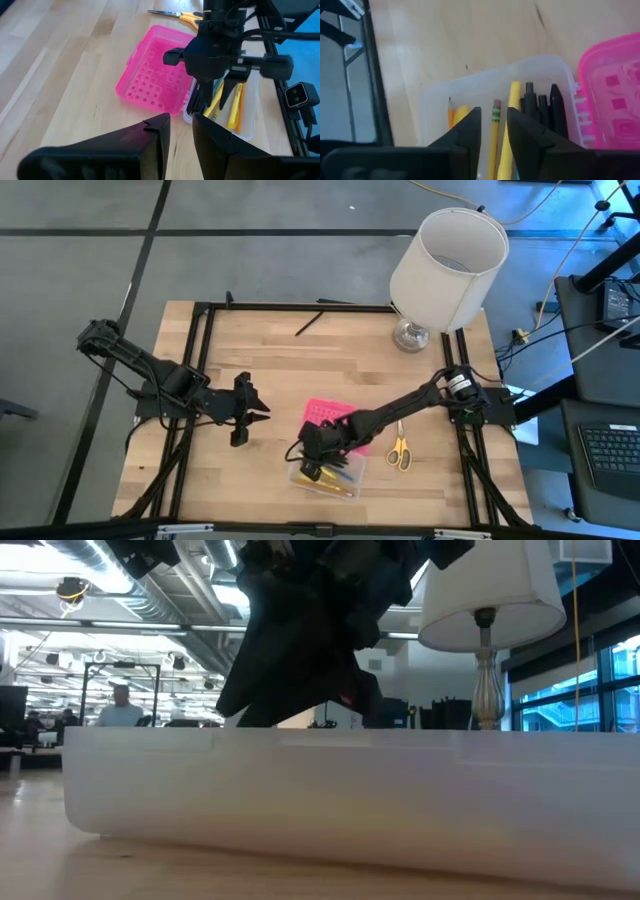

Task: Pick & place school supplies into a supply box
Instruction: Put the black pen into the pink supply box

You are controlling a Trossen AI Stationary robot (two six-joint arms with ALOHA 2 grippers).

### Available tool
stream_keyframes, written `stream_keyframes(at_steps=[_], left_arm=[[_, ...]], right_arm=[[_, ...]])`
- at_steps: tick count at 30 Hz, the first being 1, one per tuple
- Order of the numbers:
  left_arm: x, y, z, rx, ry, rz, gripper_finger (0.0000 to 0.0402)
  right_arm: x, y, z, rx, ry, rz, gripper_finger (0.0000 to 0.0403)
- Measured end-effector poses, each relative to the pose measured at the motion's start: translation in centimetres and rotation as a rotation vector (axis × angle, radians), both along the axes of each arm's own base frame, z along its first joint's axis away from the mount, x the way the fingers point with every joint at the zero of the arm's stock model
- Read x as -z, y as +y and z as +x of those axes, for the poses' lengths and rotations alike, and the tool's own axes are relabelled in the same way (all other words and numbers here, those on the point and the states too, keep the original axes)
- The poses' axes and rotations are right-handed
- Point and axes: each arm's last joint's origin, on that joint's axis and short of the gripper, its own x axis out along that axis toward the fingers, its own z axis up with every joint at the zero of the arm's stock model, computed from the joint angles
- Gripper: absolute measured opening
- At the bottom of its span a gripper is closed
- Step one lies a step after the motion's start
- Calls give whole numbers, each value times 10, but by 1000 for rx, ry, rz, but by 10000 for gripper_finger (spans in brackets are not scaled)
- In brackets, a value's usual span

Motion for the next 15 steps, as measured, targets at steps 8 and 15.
stream_keyframes(at_steps=[8,15], left_arm=[[0,0,0,1,0,0,75],[0,0,0,-3,-4,3,75]], right_arm=[[-60,0,-26,-31,-47,-53,98],[-102,23,-81,-54,-77,-170,98]])
